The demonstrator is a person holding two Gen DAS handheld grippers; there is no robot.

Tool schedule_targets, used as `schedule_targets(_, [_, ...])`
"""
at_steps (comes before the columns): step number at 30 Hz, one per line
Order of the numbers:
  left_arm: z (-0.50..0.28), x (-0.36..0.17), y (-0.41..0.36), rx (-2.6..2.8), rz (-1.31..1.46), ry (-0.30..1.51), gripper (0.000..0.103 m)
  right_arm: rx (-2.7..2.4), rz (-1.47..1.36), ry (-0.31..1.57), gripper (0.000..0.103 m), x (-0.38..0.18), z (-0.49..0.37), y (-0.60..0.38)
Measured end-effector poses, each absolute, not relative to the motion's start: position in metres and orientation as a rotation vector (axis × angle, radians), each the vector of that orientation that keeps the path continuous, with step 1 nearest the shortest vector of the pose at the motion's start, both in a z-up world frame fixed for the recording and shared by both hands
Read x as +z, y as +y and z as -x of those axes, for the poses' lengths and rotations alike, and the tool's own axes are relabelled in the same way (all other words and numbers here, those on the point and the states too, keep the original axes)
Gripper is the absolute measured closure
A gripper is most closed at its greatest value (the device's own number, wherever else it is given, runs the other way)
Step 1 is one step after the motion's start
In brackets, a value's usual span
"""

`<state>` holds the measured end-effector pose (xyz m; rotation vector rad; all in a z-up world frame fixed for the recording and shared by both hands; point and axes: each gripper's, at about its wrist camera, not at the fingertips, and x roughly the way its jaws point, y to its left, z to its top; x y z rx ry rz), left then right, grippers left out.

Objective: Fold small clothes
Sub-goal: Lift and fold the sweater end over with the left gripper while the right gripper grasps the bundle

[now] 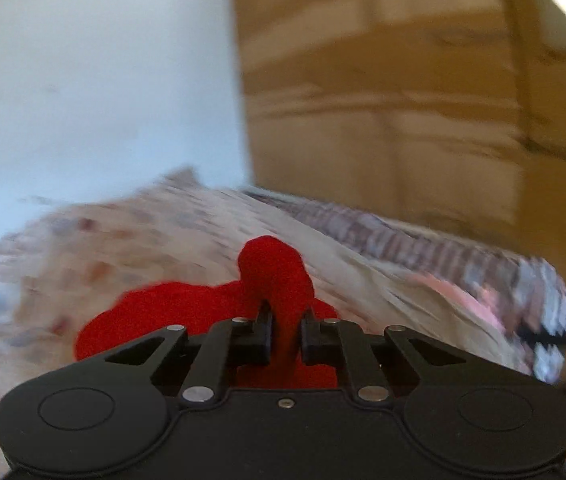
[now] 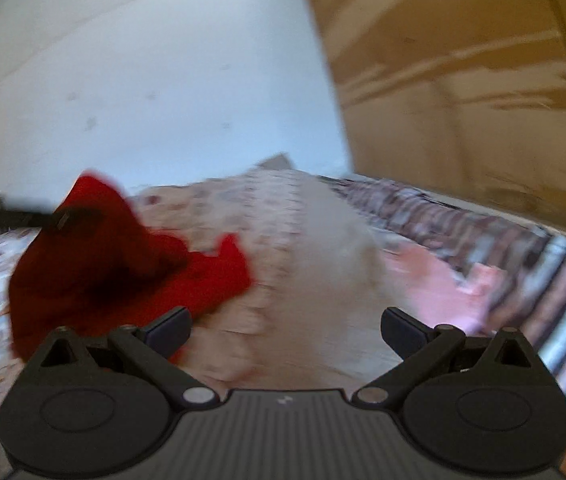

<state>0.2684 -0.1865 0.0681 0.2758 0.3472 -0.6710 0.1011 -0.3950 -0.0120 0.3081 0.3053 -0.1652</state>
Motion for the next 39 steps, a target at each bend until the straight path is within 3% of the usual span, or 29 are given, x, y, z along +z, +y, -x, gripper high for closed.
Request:
schedule_targets(4, [-0.249, 0.030, -0.193, -0.693, -0.382, 0.378, 0.090, -0.223, -0.367, 0.355, 0.000, -0.024, -0.097, -0.416])
schedule_targets(9, [-0.245, 0.023, -0.163, -0.699, -0.276, 0.401, 0.083, -0.175, -0.366, 0.353, 0.000, -0.025, -0.105, -0.415])
schedule_targets(15, [-0.260, 0.037, -0.111, -0.842, 0.157, 0.518, 0.049, -0.027, -0.378, 0.348, 0.000, -0.009, -0.131, -0.398])
schedule_targets(20, [-0.245, 0.049, -0.086, -0.777, 0.217, 0.441, 0.014, 0.114, -0.420, 0.336, 0.000, 0.008, -0.168, -0.389])
schedule_targets(23, [-0.244, 0.059, -0.070, -0.634, 0.263, 0.421, 0.003, 0.207, -0.436, 0.337, 0.000, 0.020, -0.198, -0.382])
schedule_targets(26, [-0.254, 0.059, -0.057, -0.483, 0.280, 0.442, 0.001, 0.296, -0.439, 0.353, 0.001, 0.029, -0.241, -0.375])
schedule_targets(30, [-0.283, 0.045, -0.043, -0.338, 0.340, 0.526, 0.001, 0.336, -0.486, 0.426, 0.020, 0.029, -0.300, -0.369])
schedule_targets(35, [-0.313, 0.019, -0.042, -0.318, 0.405, 0.664, 0.003, 0.315, -0.644, 0.557, 0.024, 0.002, -0.344, -0.373])
schedule_targets(37, [-0.314, 0.009, -0.040, -0.335, 0.419, 0.686, 0.003, 0.288, -0.677, 0.581, 0.034, -0.008, -0.348, -0.373])
schedule_targets(39, [-0.316, 0.002, -0.044, -0.351, 0.422, 0.709, 0.003, 0.278, -0.656, 0.561, 0.052, -0.012, -0.345, -0.372])
